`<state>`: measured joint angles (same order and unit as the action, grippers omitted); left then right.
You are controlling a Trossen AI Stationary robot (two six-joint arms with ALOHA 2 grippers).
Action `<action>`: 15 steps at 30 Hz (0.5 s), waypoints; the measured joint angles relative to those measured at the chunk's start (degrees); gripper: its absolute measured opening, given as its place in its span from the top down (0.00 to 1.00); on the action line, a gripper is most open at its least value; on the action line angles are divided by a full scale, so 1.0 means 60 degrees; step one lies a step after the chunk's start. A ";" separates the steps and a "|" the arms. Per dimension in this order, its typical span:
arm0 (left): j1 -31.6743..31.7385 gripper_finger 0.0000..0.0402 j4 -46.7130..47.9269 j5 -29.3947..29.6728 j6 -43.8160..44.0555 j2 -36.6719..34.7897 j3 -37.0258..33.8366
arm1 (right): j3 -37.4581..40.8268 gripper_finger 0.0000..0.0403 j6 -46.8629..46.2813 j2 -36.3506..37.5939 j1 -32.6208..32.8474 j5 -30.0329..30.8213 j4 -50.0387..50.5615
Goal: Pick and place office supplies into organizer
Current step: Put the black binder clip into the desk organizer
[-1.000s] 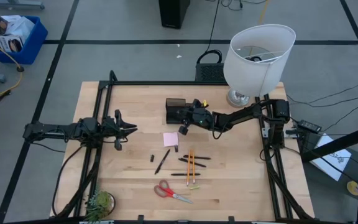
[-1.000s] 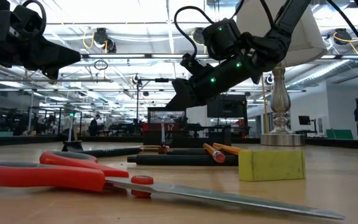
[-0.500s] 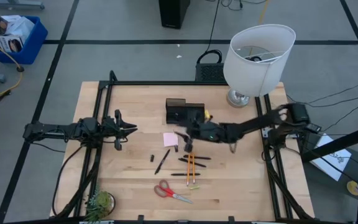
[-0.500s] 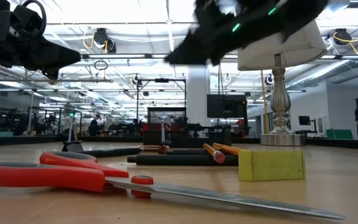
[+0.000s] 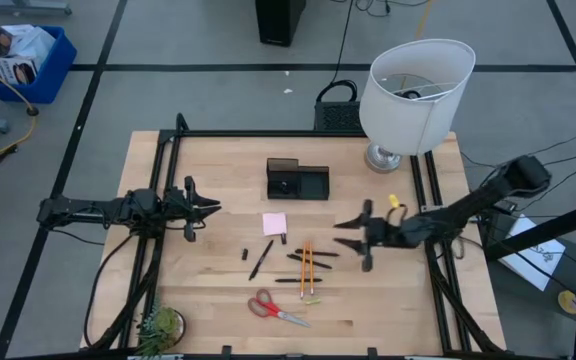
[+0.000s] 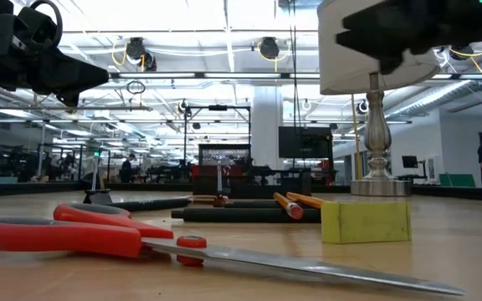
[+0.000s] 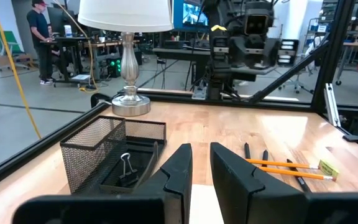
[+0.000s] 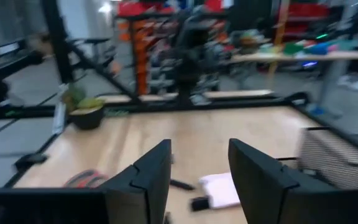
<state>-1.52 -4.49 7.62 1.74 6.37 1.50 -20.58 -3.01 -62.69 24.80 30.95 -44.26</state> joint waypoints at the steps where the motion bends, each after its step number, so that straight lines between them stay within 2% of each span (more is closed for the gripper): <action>1: -0.0002 0.84 0.0001 0.0000 0.0000 0.0000 0.0000 | 0.0212 0.63 0.0123 0.0390 0.0121 0.0351 0.0032; 4: 0.0000 0.84 0.0002 0.0000 -0.0001 0.0000 0.0000 | 0.0767 0.62 0.0479 0.1581 0.0337 0.0960 0.0072; 10: 0.0000 0.84 -0.0001 0.0000 0.0000 -0.0002 0.0000 | 0.1586 0.63 0.1082 0.3665 0.0606 0.1161 0.0462; 15: 0.0000 0.84 -0.0001 0.0000 0.0000 -0.0004 0.0000 | 0.2063 0.62 0.1510 0.4873 0.0834 0.1144 0.0566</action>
<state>-1.52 -4.49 7.62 1.74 6.35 1.50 -8.21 6.05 -33.45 29.80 37.81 -40.86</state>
